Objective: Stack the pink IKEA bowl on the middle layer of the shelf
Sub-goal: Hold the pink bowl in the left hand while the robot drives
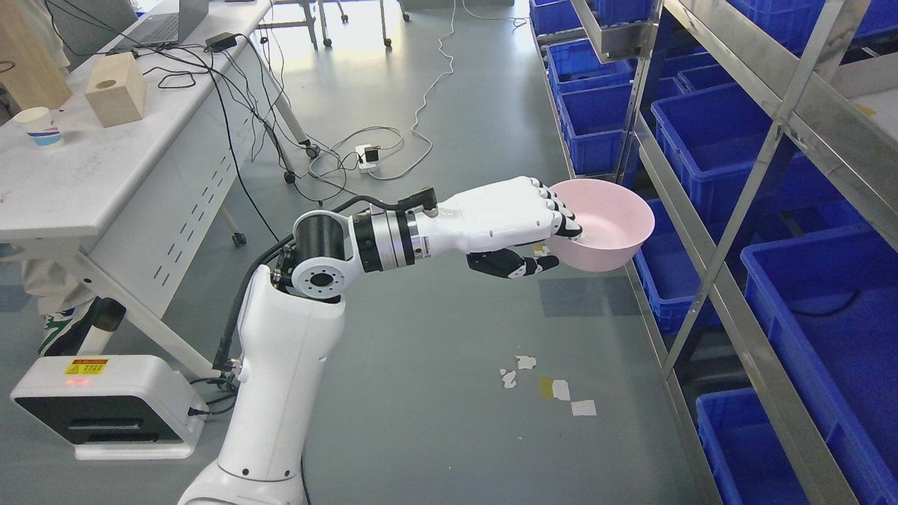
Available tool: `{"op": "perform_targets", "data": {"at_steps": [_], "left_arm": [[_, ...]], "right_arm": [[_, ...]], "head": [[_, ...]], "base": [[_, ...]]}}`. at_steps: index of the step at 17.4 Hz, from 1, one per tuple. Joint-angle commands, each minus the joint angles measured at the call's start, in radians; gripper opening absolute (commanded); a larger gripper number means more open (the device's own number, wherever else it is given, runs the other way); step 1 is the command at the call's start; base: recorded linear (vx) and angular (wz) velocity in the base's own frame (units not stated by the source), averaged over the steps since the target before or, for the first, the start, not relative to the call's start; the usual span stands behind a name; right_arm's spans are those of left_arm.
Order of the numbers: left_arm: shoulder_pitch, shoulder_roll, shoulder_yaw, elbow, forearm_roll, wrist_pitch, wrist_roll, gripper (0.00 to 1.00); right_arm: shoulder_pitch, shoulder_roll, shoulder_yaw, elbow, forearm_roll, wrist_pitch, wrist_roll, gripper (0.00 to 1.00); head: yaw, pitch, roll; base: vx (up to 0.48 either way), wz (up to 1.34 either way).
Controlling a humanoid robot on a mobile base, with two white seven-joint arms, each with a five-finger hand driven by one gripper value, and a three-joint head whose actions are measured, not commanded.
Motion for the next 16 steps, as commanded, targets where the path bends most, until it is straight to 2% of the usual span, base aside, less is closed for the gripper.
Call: {"op": "perform_targets", "data": {"at_steps": [1, 16], "left_arm": [[0.0, 0.017, -0.006, -0.005, 0.003, 0.0, 0.011, 0.02], [-0.008, 0.017, -0.015, -0.017, 0.007, -0.004, 0.043, 0.03]], "right_arm": [[0.005, -0.017, 0.0, -0.017, 0.0, 0.001, 0.0, 1.0], [0.003, -0.017, 0.0, -0.017, 0.0, 0.001, 0.0, 1.0]], "head": [[0.0, 0.0, 0.0], [0.0, 0.0, 0.0]], "base": [[0.288, 0.0], [0.241, 0.07]]}}
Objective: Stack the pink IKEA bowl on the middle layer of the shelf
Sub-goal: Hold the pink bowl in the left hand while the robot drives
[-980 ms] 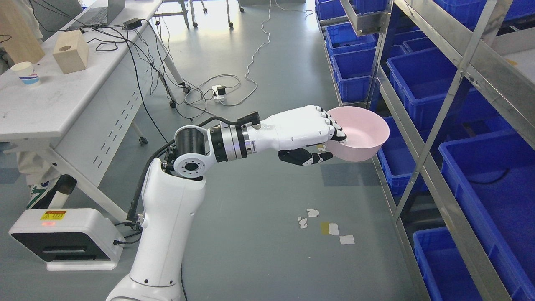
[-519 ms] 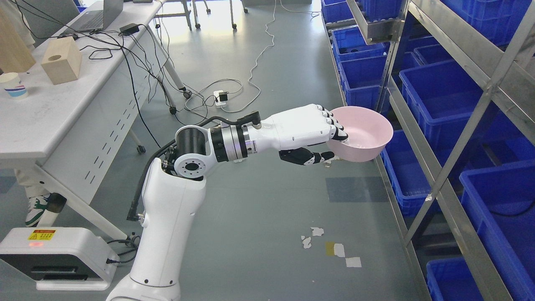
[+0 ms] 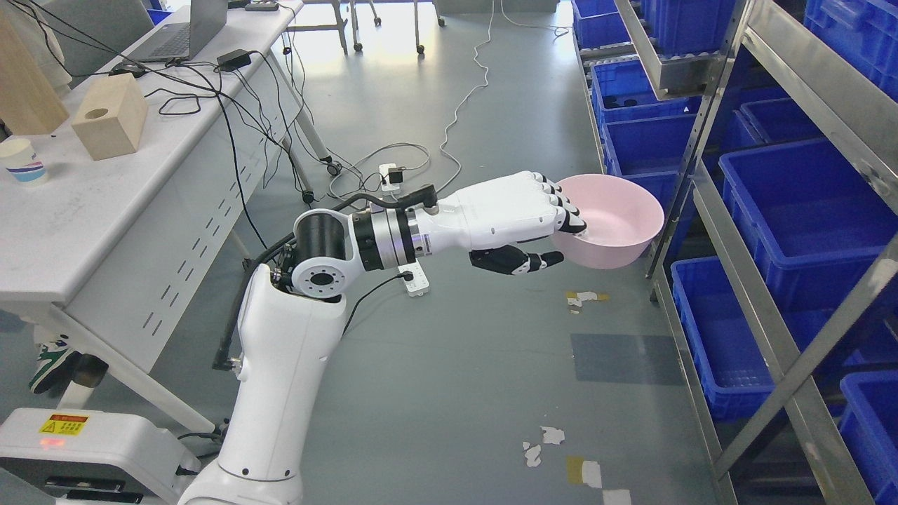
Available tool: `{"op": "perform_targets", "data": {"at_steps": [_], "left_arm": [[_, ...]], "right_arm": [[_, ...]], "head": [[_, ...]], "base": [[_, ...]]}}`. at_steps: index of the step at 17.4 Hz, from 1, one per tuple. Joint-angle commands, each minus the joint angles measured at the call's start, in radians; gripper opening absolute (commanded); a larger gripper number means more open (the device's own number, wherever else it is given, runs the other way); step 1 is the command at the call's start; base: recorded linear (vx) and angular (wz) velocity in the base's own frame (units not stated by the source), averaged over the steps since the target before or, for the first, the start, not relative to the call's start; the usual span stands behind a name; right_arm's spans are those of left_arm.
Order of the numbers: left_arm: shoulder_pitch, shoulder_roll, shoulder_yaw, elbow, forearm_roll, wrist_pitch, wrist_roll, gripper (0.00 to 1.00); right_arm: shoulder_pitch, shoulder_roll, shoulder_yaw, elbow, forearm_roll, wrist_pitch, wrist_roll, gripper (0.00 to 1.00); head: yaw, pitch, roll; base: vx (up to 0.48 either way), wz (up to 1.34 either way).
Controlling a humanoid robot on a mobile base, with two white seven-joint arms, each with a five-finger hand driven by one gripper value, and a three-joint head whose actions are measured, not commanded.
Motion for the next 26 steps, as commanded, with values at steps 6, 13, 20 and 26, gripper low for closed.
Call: {"op": "perform_targets", "data": {"at_steps": [6, 13, 20, 26], "left_arm": [[-0.005, 0.017, -0.012, -0.004, 0.009, -0.012, 0.019, 0.03], [-0.005, 0.017, -0.041, -0.005, 0.032, -0.032, 0.032, 0.03], [-0.006, 0.017, -0.064, -0.005, 0.044, -0.035, 0.037, 0.03], [-0.006, 0.017, -0.069, -0.007, 0.06, -0.037, 0.049, 0.03]], "right_arm": [[0.005, -0.017, 0.0, -0.017, 0.0, 0.003, 0.0, 1.0], [0.005, -0.017, 0.0, -0.017, 0.0, 0.003, 0.0, 1.0], [0.003, -0.017, 0.0, -0.017, 0.0, 0.003, 0.0, 1.0], [0.005, -0.017, 0.0, -0.017, 0.0, 0.003, 0.0, 1.0]], "head": [[0.0, 0.0, 0.0], [0.0, 0.0, 0.0], [0.0, 0.0, 0.0], [0.0, 0.0, 0.0]], "base": [[0.241, 0.14], [0.179, 0.05], [0.071, -0.08], [0.009, -0.14]]}}
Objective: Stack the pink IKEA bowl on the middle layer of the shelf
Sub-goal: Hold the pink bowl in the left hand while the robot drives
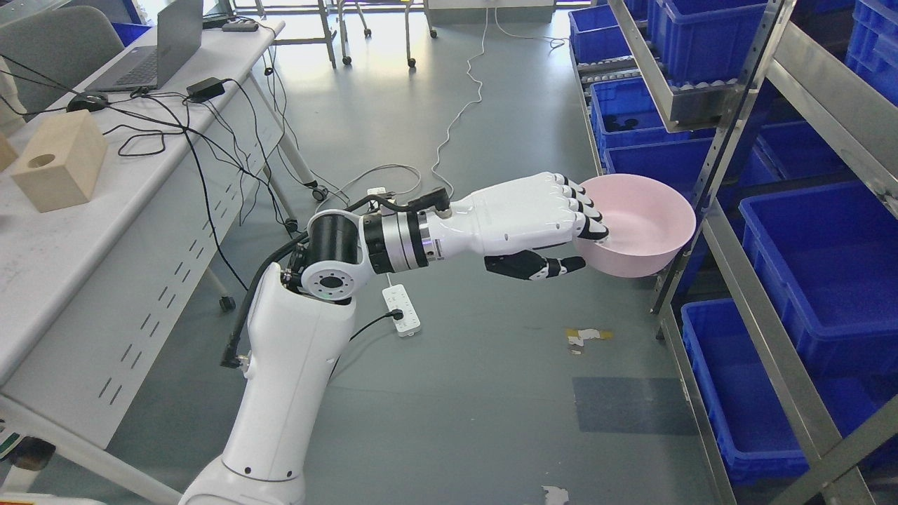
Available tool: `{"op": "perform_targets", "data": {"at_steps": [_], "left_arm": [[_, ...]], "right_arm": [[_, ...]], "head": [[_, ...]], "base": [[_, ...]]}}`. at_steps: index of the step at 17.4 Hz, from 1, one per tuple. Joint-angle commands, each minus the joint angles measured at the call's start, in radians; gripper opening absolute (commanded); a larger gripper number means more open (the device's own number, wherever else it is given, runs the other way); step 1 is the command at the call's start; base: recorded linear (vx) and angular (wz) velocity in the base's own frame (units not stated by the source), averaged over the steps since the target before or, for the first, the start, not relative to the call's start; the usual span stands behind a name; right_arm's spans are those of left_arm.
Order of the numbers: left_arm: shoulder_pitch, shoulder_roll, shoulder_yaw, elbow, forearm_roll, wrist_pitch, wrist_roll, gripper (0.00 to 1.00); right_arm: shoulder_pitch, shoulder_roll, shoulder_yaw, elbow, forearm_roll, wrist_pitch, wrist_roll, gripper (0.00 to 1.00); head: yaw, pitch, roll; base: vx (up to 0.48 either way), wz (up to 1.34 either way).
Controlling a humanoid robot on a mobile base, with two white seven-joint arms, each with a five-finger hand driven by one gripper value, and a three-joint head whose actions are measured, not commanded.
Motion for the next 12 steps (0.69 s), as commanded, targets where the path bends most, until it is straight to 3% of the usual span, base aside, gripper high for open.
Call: {"op": "perform_targets", "data": {"at_steps": [1, 7, 12], "left_arm": [[0.0, 0.017, -0.019, -0.002, 0.016, -0.001, 0.005, 0.03], [-0.051, 0.017, -0.019, 0.001, 0.06, -0.001, 0.018, 0.04], [-0.186, 0.017, 0.013, 0.051, 0.079, -0.001, 0.014, 0.04]], "right_arm": [[0.005, -0.017, 0.0, -0.017, 0.0, 0.0, -0.001, 1.0], [0.003, -0.017, 0.0, -0.017, 0.0, 0.0, -0.001, 1.0], [0.005, -0.017, 0.0, -0.017, 0.0, 0.0, -0.001, 1.0]], "head": [[0.0, 0.0, 0.0], [0.0, 0.0, 0.0], [0.0, 0.0, 0.0]], "base": [[0.03, -0.33], [0.051, -0.56], [0.073, -0.91]]}}
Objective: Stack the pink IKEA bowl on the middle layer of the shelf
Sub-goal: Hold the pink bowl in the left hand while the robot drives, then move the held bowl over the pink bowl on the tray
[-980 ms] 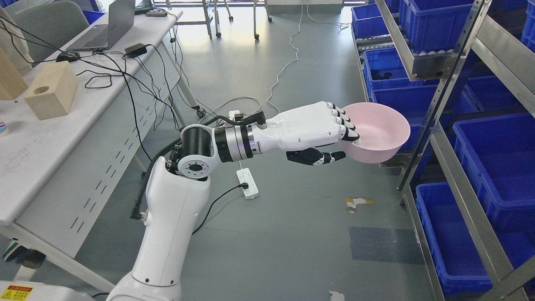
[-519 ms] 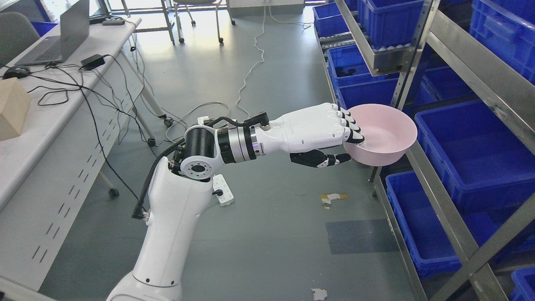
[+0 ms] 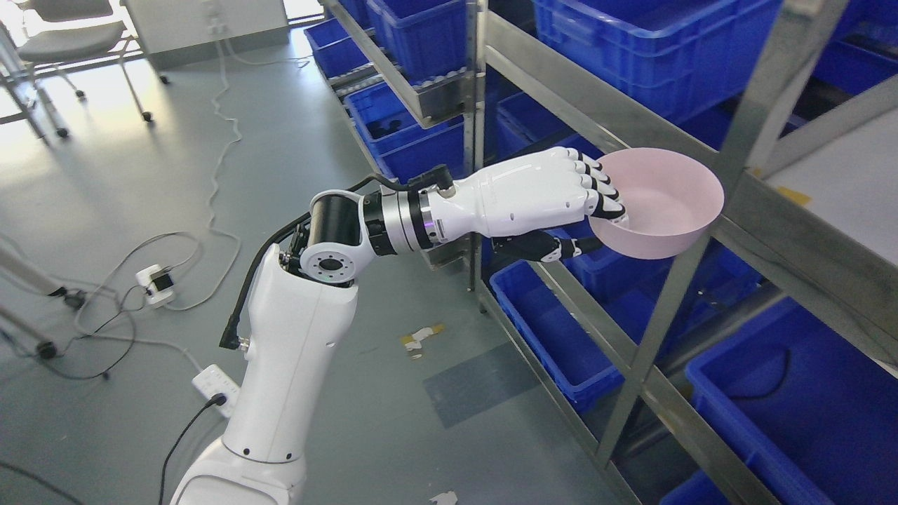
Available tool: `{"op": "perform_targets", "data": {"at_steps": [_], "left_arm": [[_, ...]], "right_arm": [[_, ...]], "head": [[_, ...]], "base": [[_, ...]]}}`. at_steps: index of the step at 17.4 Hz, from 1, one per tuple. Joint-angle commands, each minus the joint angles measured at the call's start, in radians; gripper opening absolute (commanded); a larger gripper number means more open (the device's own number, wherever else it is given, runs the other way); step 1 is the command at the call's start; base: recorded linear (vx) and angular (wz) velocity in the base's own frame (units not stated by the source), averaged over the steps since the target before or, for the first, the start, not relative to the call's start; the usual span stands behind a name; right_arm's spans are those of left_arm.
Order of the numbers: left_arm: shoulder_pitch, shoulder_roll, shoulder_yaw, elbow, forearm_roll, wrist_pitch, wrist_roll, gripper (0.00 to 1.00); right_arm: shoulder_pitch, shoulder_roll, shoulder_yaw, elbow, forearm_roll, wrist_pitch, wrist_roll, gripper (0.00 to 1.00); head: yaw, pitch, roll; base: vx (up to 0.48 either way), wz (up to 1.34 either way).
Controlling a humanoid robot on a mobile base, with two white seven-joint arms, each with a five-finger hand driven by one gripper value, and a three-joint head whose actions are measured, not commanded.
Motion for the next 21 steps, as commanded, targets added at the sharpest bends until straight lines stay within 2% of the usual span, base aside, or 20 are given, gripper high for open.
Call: {"op": "perform_targets", "data": {"at_steps": [1, 5, 10, 14, 19, 21], "left_arm": [[-0.119, 0.017, 0.038, 0.065, 0.011, -0.001, -0.009, 0.04], [-0.211, 0.017, 0.092, 0.171, -0.046, -0.001, -0.04, 0.04], [-0.311, 0.017, 0.078, 0.244, -0.098, -0.001, -0.04, 0.04], [-0.337, 0.017, 0.038, 0.321, -0.171, -0.001, -0.041, 0.04], [-0.326, 0.017, 0.107, 0.308, -0.325, -0.001, -0.083, 0.04], [-0.32, 0.017, 0.152, 0.288, -0.342, -0.001, -0.101, 0.04]], "right_arm": [[0.003, -0.017, 0.0, -0.017, 0.0, 0.0, -0.001, 1.0], [0.004, -0.017, 0.0, -0.017, 0.0, 0.0, -0.001, 1.0], [0.003, -0.017, 0.0, -0.017, 0.0, 0.0, -0.001, 1.0], [0.004, -0.017, 0.0, -0.017, 0.0, 0.0, -0.001, 1.0], [0.004, -0.017, 0.0, -0.017, 0.0, 0.0, -0.001, 1.0], [0.004, -0.017, 0.0, -0.017, 0.0, 0.0, -0.001, 1.0]], "head": [[0.0, 0.0, 0.0], [0.0, 0.0, 0.0], [0.0, 0.0, 0.0], [0.0, 0.0, 0.0], [0.0, 0.0, 0.0], [0.0, 0.0, 0.0]], "base": [[0.068, -0.95], [0.046, -1.08], [0.02, -0.87], [0.027, -0.86], [0.052, -0.76], [0.057, -0.47]]}}
